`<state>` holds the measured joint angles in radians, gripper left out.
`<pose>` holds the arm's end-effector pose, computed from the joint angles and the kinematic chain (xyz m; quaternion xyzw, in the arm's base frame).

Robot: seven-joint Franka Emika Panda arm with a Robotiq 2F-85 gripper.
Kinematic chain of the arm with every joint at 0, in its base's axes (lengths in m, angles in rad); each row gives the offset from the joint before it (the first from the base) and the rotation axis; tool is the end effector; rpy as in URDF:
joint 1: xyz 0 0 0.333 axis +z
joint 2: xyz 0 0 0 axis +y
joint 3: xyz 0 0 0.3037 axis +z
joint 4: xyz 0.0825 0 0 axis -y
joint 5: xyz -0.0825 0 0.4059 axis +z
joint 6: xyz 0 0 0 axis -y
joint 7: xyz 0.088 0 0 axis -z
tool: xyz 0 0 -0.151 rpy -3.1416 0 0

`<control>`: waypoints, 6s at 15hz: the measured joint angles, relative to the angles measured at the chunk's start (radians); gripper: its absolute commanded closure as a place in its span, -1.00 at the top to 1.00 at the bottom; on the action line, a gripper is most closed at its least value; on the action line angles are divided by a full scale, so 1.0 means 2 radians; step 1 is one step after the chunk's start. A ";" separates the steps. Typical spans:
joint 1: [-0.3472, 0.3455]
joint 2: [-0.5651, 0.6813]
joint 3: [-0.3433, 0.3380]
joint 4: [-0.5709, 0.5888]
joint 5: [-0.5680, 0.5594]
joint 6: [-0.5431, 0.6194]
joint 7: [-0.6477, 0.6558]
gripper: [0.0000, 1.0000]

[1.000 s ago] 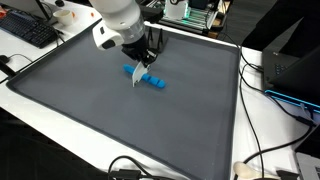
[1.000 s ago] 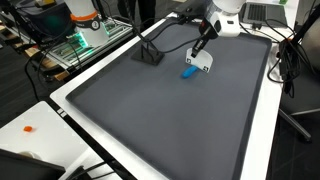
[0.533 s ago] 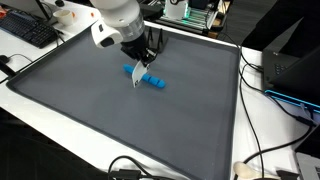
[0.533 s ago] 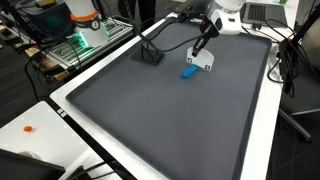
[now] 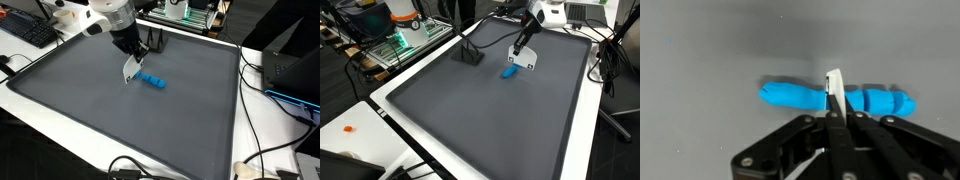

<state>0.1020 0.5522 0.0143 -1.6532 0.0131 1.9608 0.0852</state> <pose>0.6496 0.0769 0.2063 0.9924 0.0116 -0.1223 0.0028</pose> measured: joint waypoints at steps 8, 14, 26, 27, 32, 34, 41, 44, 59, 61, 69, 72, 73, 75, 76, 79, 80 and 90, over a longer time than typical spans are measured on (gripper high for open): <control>-0.012 0.000 -0.008 -0.002 0.000 0.000 0.000 -0.98; -0.014 0.005 -0.009 -0.004 0.000 -0.002 0.000 -0.98; -0.014 0.017 -0.009 -0.004 0.000 -0.007 0.000 -0.98; -0.014 0.018 -0.009 -0.004 0.000 -0.008 0.000 -0.98; -0.014 0.022 -0.009 -0.003 0.000 -0.009 0.000 -0.98; -0.014 0.022 -0.009 -0.003 0.000 -0.009 0.000 -0.98; -0.024 0.022 -0.001 -0.003 0.015 -0.010 -0.024 -0.98; -0.024 0.022 -0.001 -0.004 0.016 -0.010 -0.024 -0.98; -0.025 0.018 0.003 -0.004 0.018 -0.021 -0.024 -0.98; -0.025 0.013 0.002 -0.005 0.018 -0.022 -0.023 -0.98; -0.031 -0.042 0.001 -0.036 0.047 -0.033 -0.002 -0.98; -0.040 -0.089 0.001 -0.079 0.097 -0.032 0.003 -0.98; -0.043 -0.107 0.001 -0.097 0.116 -0.029 0.010 -0.98; -0.047 -0.143 -0.001 -0.139 0.143 -0.014 0.035 -0.98; -0.047 -0.162 -0.002 -0.161 0.153 -0.003 0.050 -0.98; -0.047 -0.212 -0.005 -0.227 0.169 0.025 0.108 -0.98; -0.047 -0.227 -0.005 -0.246 0.171 0.029 0.127 -0.98; -0.046 -0.305 -0.003 -0.378 0.188 0.068 0.251 -0.98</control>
<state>0.0093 -0.0587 0.0073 -2.4099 0.3882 2.0966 0.5867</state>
